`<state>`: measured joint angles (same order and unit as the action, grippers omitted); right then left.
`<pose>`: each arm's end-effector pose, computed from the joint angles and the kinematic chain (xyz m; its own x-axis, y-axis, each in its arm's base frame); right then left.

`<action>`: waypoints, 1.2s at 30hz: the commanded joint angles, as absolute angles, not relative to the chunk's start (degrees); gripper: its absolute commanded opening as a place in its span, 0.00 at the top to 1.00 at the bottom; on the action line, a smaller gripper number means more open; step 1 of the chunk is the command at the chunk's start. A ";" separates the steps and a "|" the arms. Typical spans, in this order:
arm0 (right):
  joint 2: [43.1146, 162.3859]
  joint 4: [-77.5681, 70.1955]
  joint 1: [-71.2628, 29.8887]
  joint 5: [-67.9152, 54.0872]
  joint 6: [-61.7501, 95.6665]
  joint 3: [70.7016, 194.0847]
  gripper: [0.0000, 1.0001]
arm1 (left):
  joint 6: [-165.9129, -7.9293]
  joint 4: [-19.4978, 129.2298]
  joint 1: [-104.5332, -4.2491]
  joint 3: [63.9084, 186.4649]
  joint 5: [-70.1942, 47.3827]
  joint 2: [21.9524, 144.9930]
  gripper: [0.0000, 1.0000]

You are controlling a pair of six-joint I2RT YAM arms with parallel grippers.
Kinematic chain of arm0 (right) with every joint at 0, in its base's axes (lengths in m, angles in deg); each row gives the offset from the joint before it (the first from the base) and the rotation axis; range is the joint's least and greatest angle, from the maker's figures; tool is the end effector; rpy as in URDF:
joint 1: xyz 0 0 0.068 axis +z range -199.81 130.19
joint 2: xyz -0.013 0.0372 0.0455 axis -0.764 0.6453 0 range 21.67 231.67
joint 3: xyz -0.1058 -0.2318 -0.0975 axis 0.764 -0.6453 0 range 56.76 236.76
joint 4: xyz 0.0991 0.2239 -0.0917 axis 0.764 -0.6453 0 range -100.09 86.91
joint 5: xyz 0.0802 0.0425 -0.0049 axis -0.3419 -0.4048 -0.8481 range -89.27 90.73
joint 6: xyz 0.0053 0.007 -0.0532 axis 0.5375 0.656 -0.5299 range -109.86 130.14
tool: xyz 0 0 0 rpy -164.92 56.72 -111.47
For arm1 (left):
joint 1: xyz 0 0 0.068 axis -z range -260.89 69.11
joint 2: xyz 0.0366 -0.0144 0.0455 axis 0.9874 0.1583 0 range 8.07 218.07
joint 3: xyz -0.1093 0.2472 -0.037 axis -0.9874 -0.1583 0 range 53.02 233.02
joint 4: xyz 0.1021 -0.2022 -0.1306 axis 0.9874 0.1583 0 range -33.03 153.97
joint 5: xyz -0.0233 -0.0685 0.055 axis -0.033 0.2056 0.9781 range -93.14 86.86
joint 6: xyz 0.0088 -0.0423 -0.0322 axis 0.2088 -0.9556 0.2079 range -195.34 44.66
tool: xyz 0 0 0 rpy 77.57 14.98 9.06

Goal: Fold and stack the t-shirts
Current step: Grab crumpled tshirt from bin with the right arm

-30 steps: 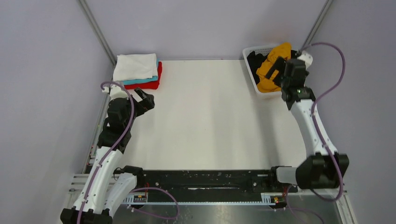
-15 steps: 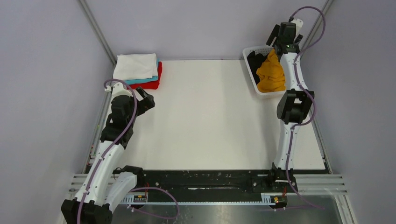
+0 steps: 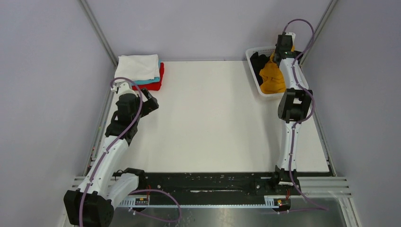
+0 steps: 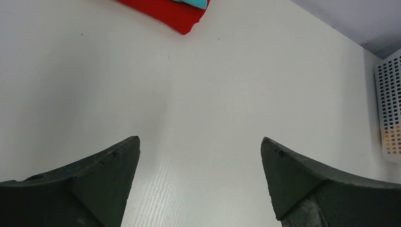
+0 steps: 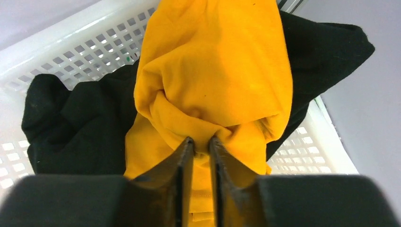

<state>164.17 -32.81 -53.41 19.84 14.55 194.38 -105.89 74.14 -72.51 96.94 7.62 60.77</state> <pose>0.5655 -0.0471 0.2521 -0.5398 0.1067 -0.8350 0.3709 0.9206 -0.1221 0.2081 -0.0239 0.2978 -0.3611 -0.4514 -0.8160 -0.2398 0.8905 -0.3865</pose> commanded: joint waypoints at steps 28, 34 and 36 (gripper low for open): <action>120.46 -30.13 -47.46 -3.50 13.56 196.38 1.00 | -107.04 75.19 -72.56 99.00 9.41 54.46 0.01; 114.11 -31.60 -36.04 -8.65 13.30 197.16 1.00 | -107.83 75.37 -72.55 98.85 7.73 53.17 0.01; 112.99 -31.94 -33.07 -9.51 14.75 195.90 1.00 | -108.03 75.79 -72.62 98.99 7.52 53.07 0.01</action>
